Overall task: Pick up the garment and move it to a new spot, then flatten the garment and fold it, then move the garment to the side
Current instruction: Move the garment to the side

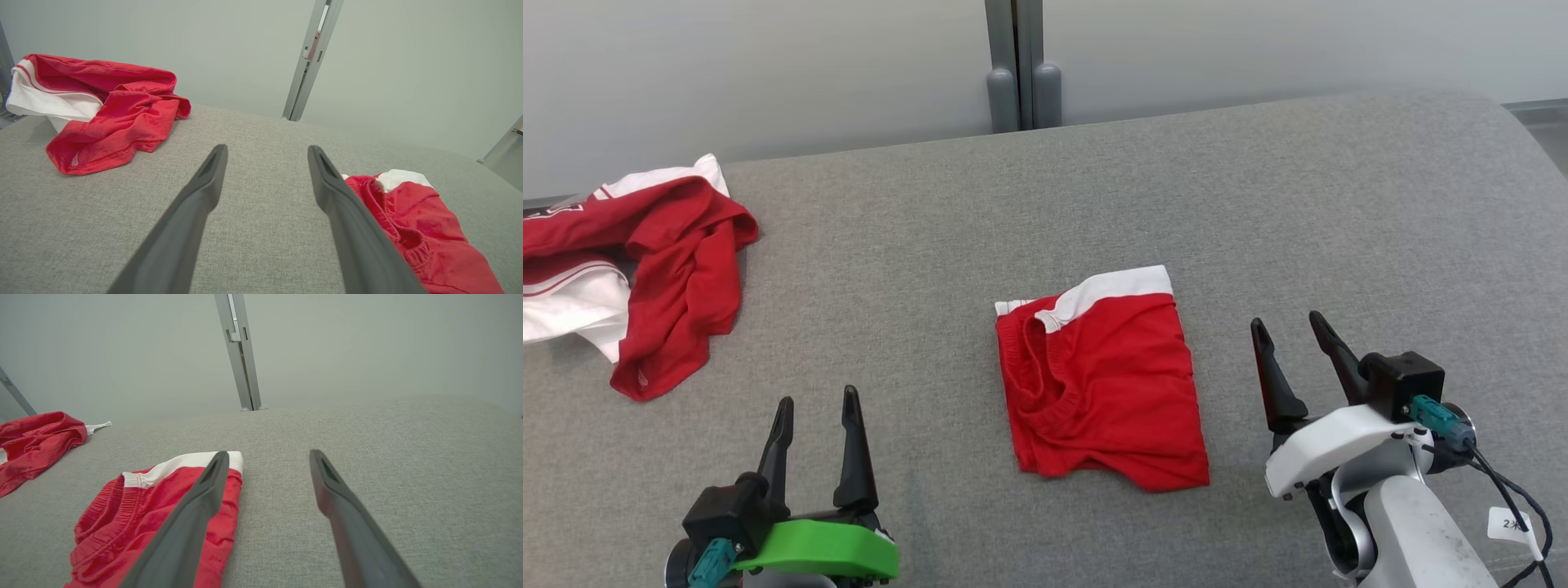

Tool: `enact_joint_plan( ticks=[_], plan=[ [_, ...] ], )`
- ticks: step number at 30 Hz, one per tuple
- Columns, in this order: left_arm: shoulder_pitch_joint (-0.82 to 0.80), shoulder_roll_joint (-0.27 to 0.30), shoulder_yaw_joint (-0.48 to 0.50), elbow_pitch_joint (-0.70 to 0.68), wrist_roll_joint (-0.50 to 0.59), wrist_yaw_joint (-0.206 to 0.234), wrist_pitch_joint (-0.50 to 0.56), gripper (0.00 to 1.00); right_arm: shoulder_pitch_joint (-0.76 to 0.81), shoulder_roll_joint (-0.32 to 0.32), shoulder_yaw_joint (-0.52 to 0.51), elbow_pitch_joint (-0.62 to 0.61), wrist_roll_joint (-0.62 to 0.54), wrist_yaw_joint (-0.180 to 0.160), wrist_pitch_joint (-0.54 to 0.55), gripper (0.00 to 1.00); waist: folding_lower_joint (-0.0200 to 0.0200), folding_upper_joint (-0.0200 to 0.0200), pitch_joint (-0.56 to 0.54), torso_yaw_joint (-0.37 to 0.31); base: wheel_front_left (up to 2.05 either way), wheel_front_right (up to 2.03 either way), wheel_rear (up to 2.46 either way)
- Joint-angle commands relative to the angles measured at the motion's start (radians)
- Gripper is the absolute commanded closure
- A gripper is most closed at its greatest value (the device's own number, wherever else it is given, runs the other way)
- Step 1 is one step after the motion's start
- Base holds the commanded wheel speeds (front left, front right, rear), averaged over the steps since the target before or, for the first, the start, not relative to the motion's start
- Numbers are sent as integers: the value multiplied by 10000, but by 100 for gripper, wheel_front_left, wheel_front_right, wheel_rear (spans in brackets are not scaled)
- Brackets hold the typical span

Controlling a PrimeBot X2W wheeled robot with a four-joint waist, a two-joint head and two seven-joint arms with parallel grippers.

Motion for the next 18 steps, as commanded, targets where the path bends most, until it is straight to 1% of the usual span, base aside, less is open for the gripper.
enact_joint_plan(
  ticks=[1, 7, 11, 14, 18],
  plan=[
    [-25, 3, 13, 17, 29, -47, -3, 0, 84, -12, -38, 50, -41, -1, 66, 0, 0, 0, 56, 59, 0, 0, 0],
    [-193, 3, -79, 19, -42, -45, -3, 0, -376, -13, -72, 366, -195, -1, 967, 0, 0, 0, 333, 358, 0, 0, 0],
    [-319, 5, -231, 32, -124, 13, -3, 0, -843, -14, -127, 803, -347, -1, 1932, 0, 0, 0, 583, 692, 0, 0, 0],
    [-431, 5, -333, 46, -158, 44, -3, 0, -1298, -14, -118, 1111, -90, -1, 2662, 0, 0, 0, 786, 1016, 0, 0, 0],
    [-508, 6, -398, 37, -191, 107, -3, 0, -1755, -71, -165, 1638, -268, -1, 3464, 0, 0, 0, 1005, 1385, 0, 0, 0]
  ],
)
